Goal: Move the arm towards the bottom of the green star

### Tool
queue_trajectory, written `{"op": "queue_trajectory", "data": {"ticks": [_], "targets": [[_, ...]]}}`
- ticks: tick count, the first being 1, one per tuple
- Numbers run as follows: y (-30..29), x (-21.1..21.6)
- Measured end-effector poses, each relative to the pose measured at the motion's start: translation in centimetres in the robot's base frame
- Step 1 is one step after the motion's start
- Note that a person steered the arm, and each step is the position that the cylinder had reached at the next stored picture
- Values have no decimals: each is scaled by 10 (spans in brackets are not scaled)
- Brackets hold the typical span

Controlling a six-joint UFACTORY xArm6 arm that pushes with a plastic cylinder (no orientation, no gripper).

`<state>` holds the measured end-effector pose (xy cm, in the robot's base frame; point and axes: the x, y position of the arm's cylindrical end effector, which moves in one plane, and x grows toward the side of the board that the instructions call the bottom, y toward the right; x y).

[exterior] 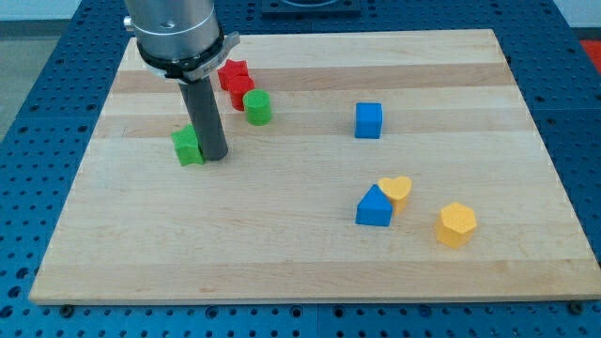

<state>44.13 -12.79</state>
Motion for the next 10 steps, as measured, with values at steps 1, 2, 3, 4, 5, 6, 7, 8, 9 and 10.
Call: {"op": "queue_trajectory", "data": {"ticks": [1, 2, 3, 4, 5, 6, 7, 8, 9, 10], "targets": [[-4, 28], [-14, 59], [-40, 88], [-70, 104], [-79, 104], [-78, 101], [-59, 97], [-34, 89], [-27, 64], [-36, 40]]}}
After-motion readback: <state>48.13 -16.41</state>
